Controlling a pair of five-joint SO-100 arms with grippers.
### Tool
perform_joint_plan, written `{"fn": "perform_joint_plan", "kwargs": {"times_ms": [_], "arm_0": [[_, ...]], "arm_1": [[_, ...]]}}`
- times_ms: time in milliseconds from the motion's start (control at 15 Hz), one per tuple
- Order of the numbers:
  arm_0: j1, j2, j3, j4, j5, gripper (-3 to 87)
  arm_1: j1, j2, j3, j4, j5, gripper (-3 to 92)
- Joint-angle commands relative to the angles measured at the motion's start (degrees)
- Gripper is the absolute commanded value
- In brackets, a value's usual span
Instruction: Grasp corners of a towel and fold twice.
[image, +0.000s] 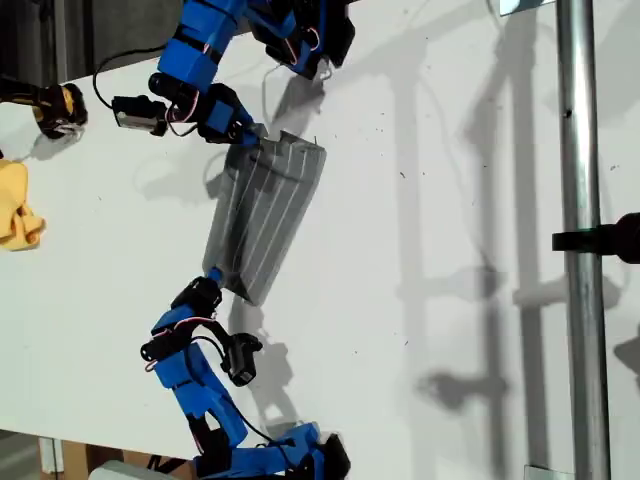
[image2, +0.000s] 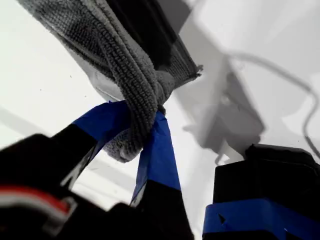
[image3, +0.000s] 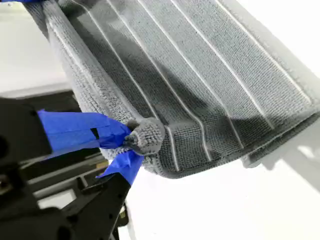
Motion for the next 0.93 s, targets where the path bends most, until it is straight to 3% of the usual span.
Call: {"fn": "perform_joint_plan", "kwargs": {"times_ms": [0, 200, 667, 867], "arm_0": [[-2.4, 1.7, -2.0, -1.3, 0.2, -2.9], [-3.0, 1.7, -1.3, -2.4, 0.4, -2.8], [-3.1, -2.6, 1.2, 6.4, 0.3, -2.8], [-2.8, -3.3, -0.2, 6.7, -0.4, -2.8]], "arm_1": [[3.7, 5.3, 2.4, 1.1, -1.8, -0.1], [4.1, 7.4, 3.9, 0.4, -2.5, -0.1], [-14.3, -4.4, 8.2, -2.4, 10.4, -0.1], [-13.4, -3.0, 9.3, -3.8, 11.4, -0.1]]}}
